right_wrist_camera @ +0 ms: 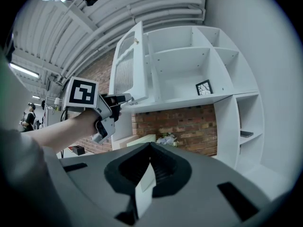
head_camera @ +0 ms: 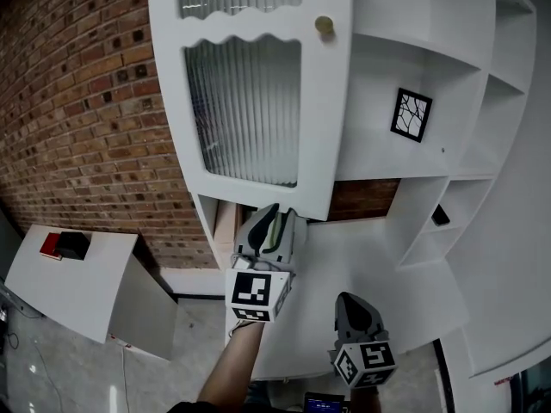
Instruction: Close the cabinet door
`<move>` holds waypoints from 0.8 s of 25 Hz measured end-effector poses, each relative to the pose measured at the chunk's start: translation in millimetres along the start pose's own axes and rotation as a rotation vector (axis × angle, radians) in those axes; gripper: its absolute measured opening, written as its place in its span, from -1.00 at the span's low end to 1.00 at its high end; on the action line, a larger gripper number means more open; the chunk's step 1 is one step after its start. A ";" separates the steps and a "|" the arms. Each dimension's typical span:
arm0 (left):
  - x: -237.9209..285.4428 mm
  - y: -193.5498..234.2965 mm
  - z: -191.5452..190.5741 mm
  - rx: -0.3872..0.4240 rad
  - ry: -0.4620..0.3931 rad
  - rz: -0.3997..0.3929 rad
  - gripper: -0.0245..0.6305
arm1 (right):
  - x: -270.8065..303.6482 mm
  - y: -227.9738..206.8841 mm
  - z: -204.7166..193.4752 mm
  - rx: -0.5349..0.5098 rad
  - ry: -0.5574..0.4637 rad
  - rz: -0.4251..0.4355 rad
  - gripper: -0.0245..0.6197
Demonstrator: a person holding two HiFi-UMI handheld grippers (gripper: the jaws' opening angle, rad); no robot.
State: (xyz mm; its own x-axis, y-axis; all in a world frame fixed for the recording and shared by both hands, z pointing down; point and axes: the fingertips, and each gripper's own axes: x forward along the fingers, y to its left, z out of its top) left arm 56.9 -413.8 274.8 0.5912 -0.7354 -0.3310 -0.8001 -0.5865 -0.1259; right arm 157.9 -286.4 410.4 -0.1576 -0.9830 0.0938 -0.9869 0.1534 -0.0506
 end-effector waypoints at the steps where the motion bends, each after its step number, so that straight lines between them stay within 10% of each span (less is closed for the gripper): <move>1: 1.7 0.8 -1.1 0.002 -0.003 0.000 -0.66 | 2.4 -0.9 -0.4 0.003 0.001 -0.002 -0.92; 20: 35.3 22.5 -15.6 -0.042 -0.055 0.028 -0.88 | 36.2 -22.5 10.0 -0.001 0.005 -0.044 -0.92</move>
State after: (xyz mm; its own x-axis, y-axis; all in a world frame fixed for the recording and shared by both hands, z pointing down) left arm 61.3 -458.3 274.8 0.5611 -0.7326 -0.3852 -0.8106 -0.5805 -0.0769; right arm 174.8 -326.5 404.9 -0.1139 -0.9884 0.1005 -0.9929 0.1098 -0.0454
